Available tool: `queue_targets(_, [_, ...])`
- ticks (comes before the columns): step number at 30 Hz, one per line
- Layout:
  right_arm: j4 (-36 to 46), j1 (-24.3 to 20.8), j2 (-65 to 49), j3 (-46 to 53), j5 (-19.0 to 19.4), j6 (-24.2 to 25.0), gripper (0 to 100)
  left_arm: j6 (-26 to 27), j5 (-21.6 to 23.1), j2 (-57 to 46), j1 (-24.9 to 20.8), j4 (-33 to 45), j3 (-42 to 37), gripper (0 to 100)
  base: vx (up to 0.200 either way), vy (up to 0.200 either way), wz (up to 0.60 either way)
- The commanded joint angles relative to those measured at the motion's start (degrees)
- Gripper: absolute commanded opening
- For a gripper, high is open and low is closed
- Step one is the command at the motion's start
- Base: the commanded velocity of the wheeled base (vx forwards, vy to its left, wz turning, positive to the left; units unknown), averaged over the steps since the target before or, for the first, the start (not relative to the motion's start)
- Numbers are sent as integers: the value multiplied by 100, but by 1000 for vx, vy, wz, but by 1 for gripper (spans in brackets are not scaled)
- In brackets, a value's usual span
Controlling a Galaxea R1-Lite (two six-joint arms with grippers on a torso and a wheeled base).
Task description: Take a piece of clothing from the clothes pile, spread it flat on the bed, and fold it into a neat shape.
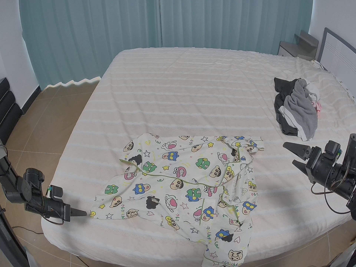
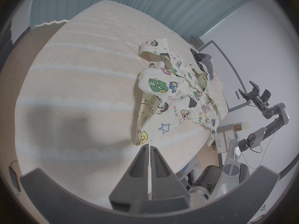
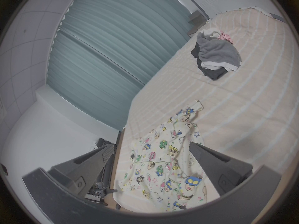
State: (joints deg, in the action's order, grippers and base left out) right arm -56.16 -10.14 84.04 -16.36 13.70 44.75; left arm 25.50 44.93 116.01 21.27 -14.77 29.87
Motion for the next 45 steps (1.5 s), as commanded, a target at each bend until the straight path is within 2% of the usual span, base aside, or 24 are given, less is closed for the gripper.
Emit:
queue_targets(1, [-44, 39, 842, 72, 1, -151, 100, -1, 138, -17, 167, 1, -34, 0, 0, 0, 0])
queue_targets(6, [0, 65, 1378, 72, 168, -151, 100, -19, 481, -122, 342, 10, -51, 0, 0, 0, 0])
queue_targets(7, [-35, 188, 1826, -16, 229, -177, 100, -63, 842, -298, 457, 62, -104, 0, 0, 0, 0])
queue_targets(8, [-35, 197, 1861, -25, 229, -186, 100, -72, 868, -315, 466, 71, -113, 0, 0, 0, 0])
queue_targets(10, [-44, 355, 2626, -359, 379, -415, 100, -133, 1158, -623, 492, 291, -306, 0, 0, 0, 0])
queue_targets(16, [0, 592, 3690, -1141, 1003, -494, 100, -177, 1202, -1458, 501, 414, -921, 0, 0, 0, 0])
queue_targets(20, [9, 504, 4322, -1616, 1003, -784, 100, -291, 1219, -1643, 501, 405, -1159, 0, 0, 0, 0])
queue_targets(23, [0, 487, 4604, -1818, 1003, -828, 100, -291, 1219, -1757, 483, 370, -1370, 0, 0, 0, 0])
queue_targets(29, [-9, 469, 4929, -2178, 1029, -836, 100, -291, 1228, -2073, 457, 379, -1607, 0, 0, 0, 0])
queue_targets(40, [18, 91, 5184, -2794, 994, -810, 100, -291, 1237, -1766, 501, 379, -1695, 0, 0, 0, 0])
queue_targets(41, [44, 91, 5210, -2794, 985, -810, 0, -291, 1237, -1766, 501, 379, -1695, 0, 0, 0, 0])
queue_targets(45, [70, 179, 5166, -2732, 950, -801, 0, -291, 1237, -1687, 501, 379, -1703, 0, 0, 0, 0])
